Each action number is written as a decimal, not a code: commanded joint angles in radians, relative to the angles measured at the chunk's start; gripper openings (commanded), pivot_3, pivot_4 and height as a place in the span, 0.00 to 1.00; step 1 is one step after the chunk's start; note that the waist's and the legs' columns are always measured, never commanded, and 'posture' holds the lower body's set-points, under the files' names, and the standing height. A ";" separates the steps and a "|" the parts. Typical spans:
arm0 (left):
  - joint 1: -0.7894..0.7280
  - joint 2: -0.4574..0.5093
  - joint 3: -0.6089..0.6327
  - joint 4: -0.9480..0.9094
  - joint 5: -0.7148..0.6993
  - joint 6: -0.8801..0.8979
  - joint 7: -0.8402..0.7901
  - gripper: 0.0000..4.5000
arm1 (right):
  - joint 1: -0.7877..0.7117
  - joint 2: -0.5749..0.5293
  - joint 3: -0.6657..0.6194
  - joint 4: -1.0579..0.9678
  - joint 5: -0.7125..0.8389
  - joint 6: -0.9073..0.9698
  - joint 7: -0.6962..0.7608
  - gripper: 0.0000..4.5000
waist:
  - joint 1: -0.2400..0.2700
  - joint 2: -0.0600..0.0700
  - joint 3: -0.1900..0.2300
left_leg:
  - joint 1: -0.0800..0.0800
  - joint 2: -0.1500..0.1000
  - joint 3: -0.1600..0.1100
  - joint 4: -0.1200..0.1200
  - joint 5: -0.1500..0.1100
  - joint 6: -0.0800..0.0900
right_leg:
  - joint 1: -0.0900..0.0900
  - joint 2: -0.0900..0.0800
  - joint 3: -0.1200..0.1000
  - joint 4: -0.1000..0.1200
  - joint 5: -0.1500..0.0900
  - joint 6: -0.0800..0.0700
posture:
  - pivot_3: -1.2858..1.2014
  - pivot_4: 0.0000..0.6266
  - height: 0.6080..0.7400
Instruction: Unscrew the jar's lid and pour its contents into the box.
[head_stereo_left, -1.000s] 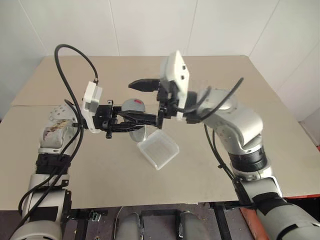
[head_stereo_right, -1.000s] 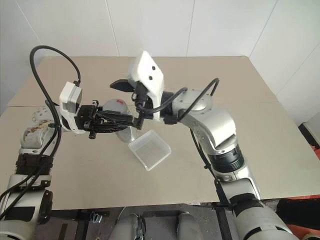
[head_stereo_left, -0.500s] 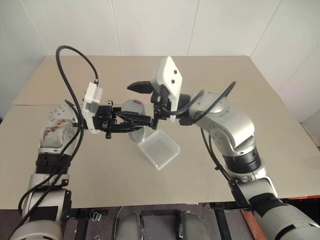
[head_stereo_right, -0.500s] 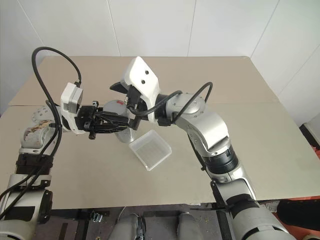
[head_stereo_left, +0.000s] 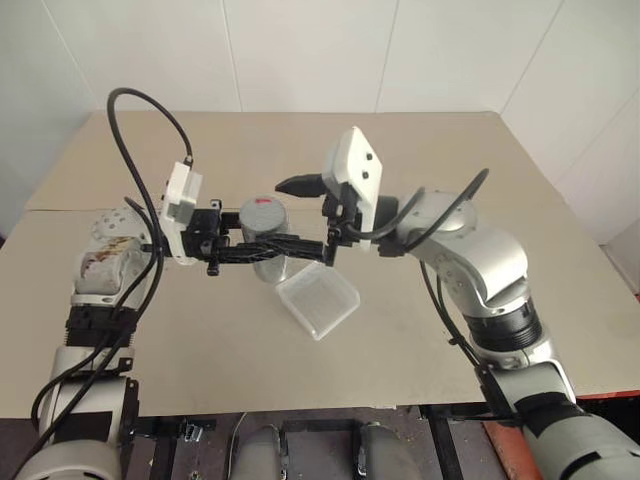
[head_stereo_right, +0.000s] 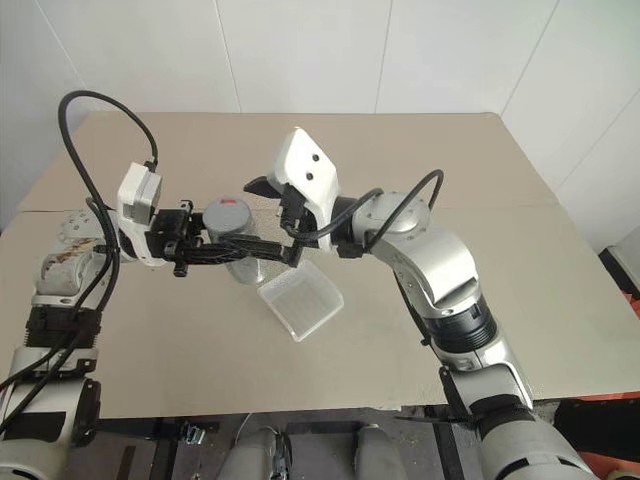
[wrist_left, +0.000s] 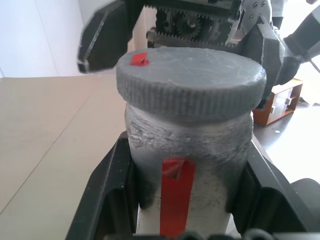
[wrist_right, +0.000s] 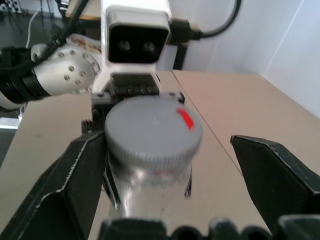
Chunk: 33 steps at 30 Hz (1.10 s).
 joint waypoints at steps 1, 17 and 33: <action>-0.025 0.018 0.019 -0.024 -0.021 -0.014 -0.033 0.43 | -0.002 -0.040 -0.095 0.008 -0.010 -0.014 -0.024 0.99 | 0.000 0.000 0.000 | 0.000 0.000 0.000 0.000 0.000 0.000 | 0.000 0.000 0.000 0.000 0.000 0.000 | 0.52 0.24 1.00; -0.038 0.006 0.013 -0.003 -0.013 -0.015 -0.044 0.43 | 0.040 -0.116 -0.139 -0.041 0.051 0.007 0.033 0.99 | 0.000 0.000 0.000 | 0.000 0.000 0.000 0.000 0.000 0.000 | 0.000 0.000 0.000 0.000 0.000 0.000 | 0.52 0.24 1.00; -0.048 -0.031 0.002 0.020 0.007 -0.041 -0.022 0.43 | -0.059 -0.027 -0.072 -0.119 0.154 0.169 -0.036 0.99 | 0.000 0.000 0.000 | 0.000 0.000 0.000 0.000 0.000 0.000 | 0.000 0.000 0.000 0.000 0.000 0.000 | 0.52 0.24 1.00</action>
